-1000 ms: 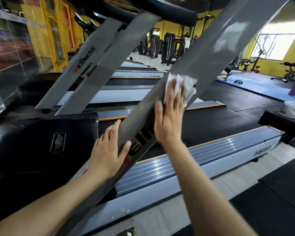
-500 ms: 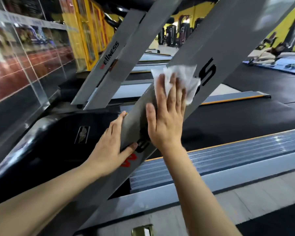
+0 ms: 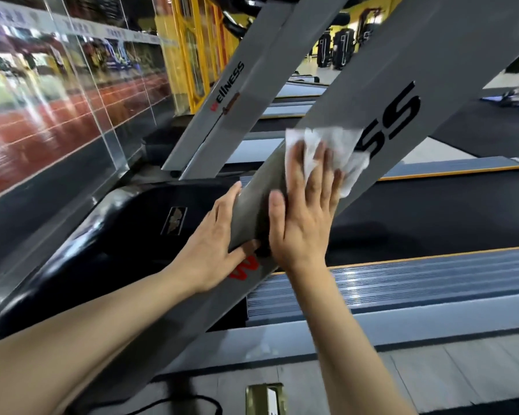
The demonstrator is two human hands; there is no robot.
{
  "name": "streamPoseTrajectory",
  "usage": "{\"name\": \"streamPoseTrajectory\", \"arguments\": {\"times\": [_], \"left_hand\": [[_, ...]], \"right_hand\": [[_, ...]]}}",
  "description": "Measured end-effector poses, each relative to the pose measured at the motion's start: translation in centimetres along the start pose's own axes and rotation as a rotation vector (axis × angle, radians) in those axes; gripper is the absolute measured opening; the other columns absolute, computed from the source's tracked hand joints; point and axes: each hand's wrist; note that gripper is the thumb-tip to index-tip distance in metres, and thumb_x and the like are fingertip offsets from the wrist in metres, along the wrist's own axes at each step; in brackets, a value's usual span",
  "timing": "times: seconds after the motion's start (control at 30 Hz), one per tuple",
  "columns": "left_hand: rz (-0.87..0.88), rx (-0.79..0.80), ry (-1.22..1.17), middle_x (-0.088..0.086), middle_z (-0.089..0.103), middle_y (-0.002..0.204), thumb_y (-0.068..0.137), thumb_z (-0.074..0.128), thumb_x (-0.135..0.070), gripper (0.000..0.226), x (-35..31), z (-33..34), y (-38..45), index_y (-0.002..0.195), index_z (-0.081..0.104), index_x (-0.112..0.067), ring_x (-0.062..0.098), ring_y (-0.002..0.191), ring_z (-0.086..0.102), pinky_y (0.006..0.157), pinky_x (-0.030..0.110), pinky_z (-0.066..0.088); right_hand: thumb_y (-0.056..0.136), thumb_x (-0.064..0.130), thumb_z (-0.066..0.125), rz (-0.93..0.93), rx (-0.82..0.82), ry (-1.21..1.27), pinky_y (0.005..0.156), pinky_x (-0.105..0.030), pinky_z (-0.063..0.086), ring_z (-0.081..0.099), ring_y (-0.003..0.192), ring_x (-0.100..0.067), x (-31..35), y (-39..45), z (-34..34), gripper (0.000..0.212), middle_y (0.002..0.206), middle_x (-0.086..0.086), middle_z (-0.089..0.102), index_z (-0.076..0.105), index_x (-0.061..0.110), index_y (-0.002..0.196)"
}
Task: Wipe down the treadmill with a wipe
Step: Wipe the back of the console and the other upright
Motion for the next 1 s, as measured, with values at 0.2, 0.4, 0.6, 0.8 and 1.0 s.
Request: {"name": "streamPoseTrajectory", "arguments": {"times": [0.2, 0.4, 0.6, 0.8, 1.0], "left_hand": [[0.029, 0.043, -0.014, -0.014, 0.011, 0.167, 0.092, 0.074, -0.031, 0.105, 0.8, -0.2, 0.1, 0.163, -0.004, -0.028, -0.003, 0.149, 0.013, 0.124, 0.019, 0.014], [0.106, 0.069, -0.111, -0.014, 0.020, 0.167, 0.088, 0.077, -0.042, 0.108, 2.2, -1.1, 0.3, 0.162, -0.001, -0.038, 0.008, 0.151, 0.027, 0.122, 0.039, 0.031], [0.048, 0.054, -0.022, -0.024, 0.025, 0.163, 0.081, 0.078, -0.056, 0.115, 8.6, -0.6, -6.0, 0.161, -0.004, -0.044, 0.009, 0.145, 0.037, 0.107, 0.037, 0.047], [0.042, 0.042, -0.117, 0.000, 0.054, 0.148, 0.078, 0.069, -0.060, 0.094, 12.3, 0.9, -7.1, 0.154, 0.031, -0.022, 0.025, 0.124, 0.060, 0.090, 0.036, 0.052], [0.135, -0.030, -0.200, -0.005, 0.046, 0.156, 0.078, 0.078, -0.055, 0.100, 13.2, 1.9, -7.0, 0.158, 0.026, -0.026, 0.023, 0.131, 0.056, 0.094, 0.042, 0.054]], "right_hand": [[0.107, 0.035, 0.035, -0.061, 0.228, -0.010, 0.123, -0.056, 0.019, 0.015, 0.156, -0.026, -0.2, -9.5, 1.3, 0.054, 0.166, -0.008, 0.023, 0.030, 0.016, 0.157], [0.109, 0.034, 0.033, -0.181, 0.049, -0.307, 0.125, -0.047, 0.016, 0.027, 0.152, -0.024, 1.6, 5.5, -2.7, 0.046, 0.157, -0.007, 0.042, 0.054, 0.014, 0.145], [0.106, 0.033, 0.040, -0.264, 0.249, -0.386, 0.120, -0.051, 0.024, 0.030, 0.150, -0.031, 5.2, -1.5, -0.3, 0.047, 0.155, -0.013, 0.044, 0.052, 0.009, 0.145], [0.107, 0.034, 0.038, -0.377, 0.514, -0.457, 0.123, -0.048, 0.020, 0.025, 0.153, -0.022, 9.4, -8.4, 2.3, 0.049, 0.161, -0.004, 0.037, 0.041, 0.018, 0.154], [0.108, 0.037, 0.034, 0.036, 0.142, -0.449, 0.124, -0.052, 0.017, 0.012, 0.156, -0.029, 8.6, -3.8, 2.1, 0.054, 0.165, -0.015, 0.024, 0.038, 0.010, 0.155]]}}
Point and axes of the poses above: each hand's wrist, its own y-axis towards the middle knuckle, its own z-axis out of the palm, x = y × z
